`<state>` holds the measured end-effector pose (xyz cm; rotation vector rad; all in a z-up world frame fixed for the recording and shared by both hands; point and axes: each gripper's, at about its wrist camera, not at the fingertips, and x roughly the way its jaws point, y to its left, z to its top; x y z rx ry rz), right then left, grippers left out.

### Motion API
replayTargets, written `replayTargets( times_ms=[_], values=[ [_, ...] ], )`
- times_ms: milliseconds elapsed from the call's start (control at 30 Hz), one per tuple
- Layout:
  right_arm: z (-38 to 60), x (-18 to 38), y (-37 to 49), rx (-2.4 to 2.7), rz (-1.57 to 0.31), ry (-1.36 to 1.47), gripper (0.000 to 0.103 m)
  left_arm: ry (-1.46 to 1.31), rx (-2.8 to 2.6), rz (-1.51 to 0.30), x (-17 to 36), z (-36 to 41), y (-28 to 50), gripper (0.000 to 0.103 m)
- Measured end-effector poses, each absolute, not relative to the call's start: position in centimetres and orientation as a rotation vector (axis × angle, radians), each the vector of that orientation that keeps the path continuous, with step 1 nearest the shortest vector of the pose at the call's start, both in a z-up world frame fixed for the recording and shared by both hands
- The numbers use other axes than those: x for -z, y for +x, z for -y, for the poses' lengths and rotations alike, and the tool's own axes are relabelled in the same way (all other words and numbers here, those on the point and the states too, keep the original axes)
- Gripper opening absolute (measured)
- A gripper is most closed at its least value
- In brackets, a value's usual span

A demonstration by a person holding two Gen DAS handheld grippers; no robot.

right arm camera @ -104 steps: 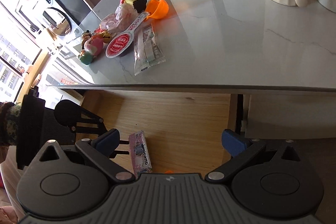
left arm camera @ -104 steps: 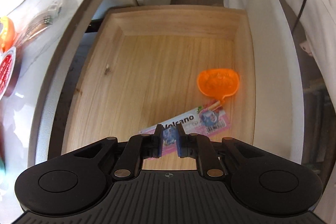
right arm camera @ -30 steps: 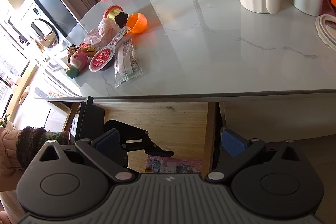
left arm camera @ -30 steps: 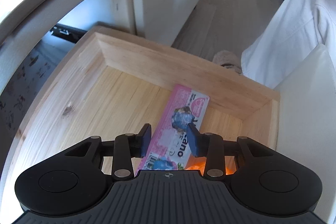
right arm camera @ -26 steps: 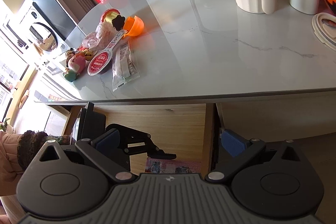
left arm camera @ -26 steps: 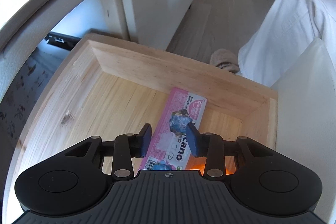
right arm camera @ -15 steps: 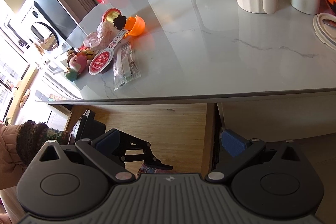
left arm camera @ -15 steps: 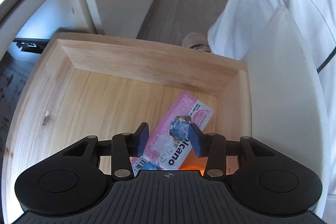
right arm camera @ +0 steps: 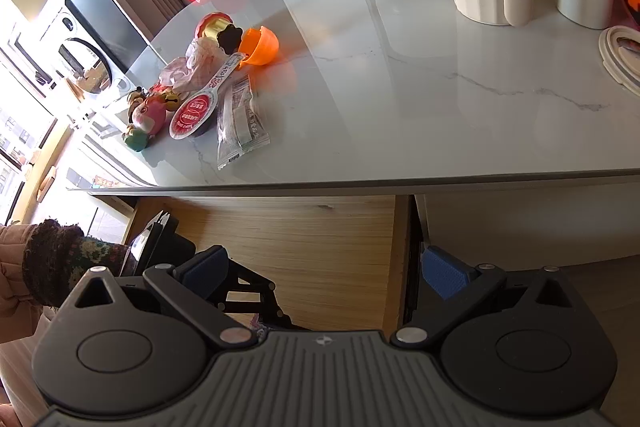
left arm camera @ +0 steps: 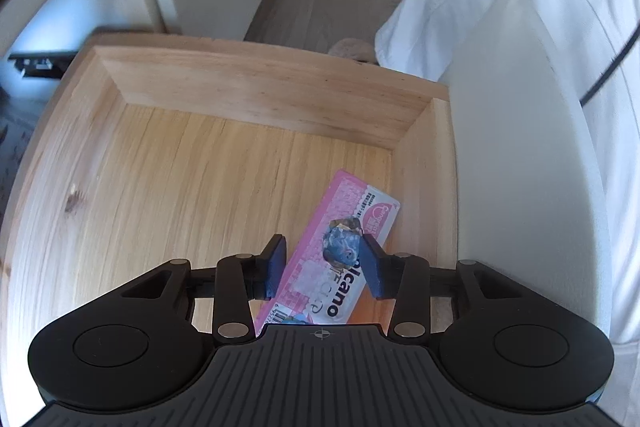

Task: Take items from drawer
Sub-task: 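Close the left tool on the pink Volcano box in the drawer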

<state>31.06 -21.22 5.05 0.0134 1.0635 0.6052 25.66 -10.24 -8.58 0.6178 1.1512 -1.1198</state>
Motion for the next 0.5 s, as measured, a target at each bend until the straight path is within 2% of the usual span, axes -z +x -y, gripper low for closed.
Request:
replayTargets(
  times_ms=[33,133,233,267,500],
  values=[
    [21.3,-5.0,31.1,-0.602,-1.064,0.014,0.103,0.628,1.096,-1.128,8.4,10.1,25.7,0.039],
    [21.3,-5.0,31.1,-0.598,-1.061,0.020,0.103,0.724,0.904,-0.976,8.0,9.6,26.6,0.007],
    [21.2,-5.0,31.1,-0.600,-1.060,0.019,0.103,0.596,0.913,-1.048,7.6,8.3,28.1,0.011],
    [21.2,-5.1,31.0,-0.602,-1.059,0.018,0.103,0.552,0.926,-1.092,7.6,8.0,28.3,0.017],
    [21.3,-5.2,31.0,-0.605,-1.053,0.024,0.103,0.551,0.821,-1.091,8.0,8.4,26.9,0.017]
  ],
)
